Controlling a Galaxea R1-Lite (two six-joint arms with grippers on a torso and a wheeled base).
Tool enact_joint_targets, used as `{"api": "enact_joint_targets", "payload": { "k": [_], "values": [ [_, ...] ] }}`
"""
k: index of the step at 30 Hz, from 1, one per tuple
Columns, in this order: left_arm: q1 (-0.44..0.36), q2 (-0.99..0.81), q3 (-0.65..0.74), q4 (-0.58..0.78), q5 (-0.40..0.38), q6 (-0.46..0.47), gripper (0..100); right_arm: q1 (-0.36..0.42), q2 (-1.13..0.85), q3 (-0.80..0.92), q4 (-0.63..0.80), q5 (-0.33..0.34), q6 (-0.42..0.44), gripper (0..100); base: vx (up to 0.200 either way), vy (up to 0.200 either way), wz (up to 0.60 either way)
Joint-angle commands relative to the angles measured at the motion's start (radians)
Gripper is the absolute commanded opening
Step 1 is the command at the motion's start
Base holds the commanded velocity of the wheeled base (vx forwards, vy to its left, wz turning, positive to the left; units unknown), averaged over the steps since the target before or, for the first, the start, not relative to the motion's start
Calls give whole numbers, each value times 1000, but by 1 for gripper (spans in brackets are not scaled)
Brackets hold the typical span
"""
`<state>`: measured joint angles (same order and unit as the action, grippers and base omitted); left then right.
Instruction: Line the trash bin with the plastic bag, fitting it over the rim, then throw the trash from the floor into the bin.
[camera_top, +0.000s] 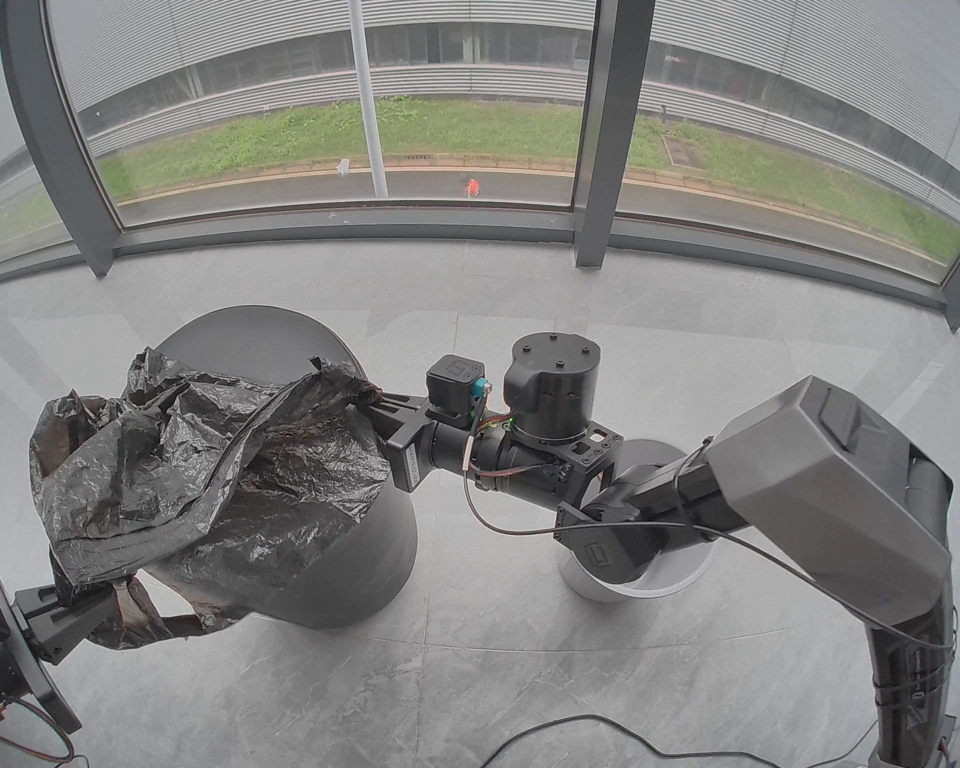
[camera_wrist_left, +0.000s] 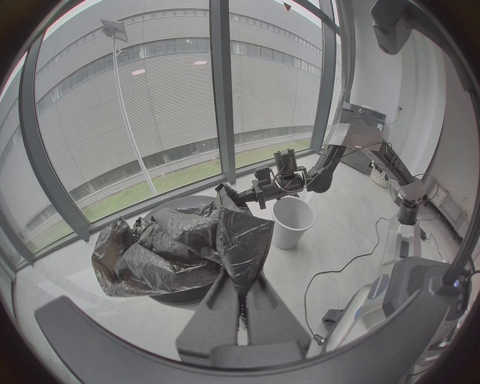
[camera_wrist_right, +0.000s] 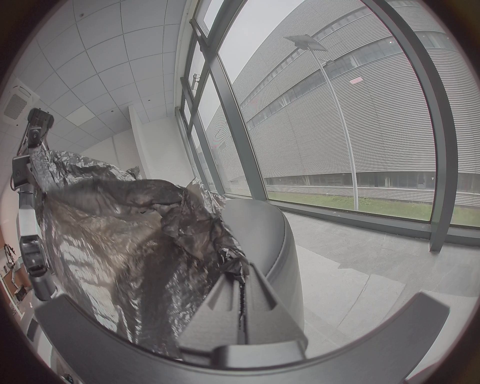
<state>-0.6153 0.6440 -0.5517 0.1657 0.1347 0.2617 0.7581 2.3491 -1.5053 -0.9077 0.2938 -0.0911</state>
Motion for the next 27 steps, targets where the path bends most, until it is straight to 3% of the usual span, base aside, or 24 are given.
{"api": "enact_joint_targets", "payload": {
  "k": [1,3,6,7,8,9,11,15,20,27],
  "values": [
    [2,82,-22,-38,-73,-29,0,9,-205,125,6,5,2,0,0,0,0],
    [2,128,-40,-83,-107,-75,0,10,-294,194,13,5,7,0,0,0,0],
    [3,238,-99,-184,-165,-225,0,12,-485,361,84,8,16,0,0,0,0],
    [3,238,-99,-184,-165,-225,0,12,-485,361,84,8,16,0,0,0,0],
    [3,309,-146,-252,-191,-355,0,24,-628,470,185,-12,45,0,0,0,0],
    [3,309,-146,-252,-191,-355,0,24,-628,470,185,-12,45,0,0,0,0],
    [9,416,-198,-348,-204,-515,0,41,-818,559,385,-108,91,0,0,0,0],
    [12,579,-209,-531,-225,-656,0,72,-981,559,609,-231,174,0,0,0,0],
    [12,821,-246,-758,-376,-684,0,75,-1077,568,694,-314,248,0,0,0,0],
    [6,1065,-347,-937,-394,-688,0,75,-1122,642,708,-384,298,0,0,0,0]
  ]
}}
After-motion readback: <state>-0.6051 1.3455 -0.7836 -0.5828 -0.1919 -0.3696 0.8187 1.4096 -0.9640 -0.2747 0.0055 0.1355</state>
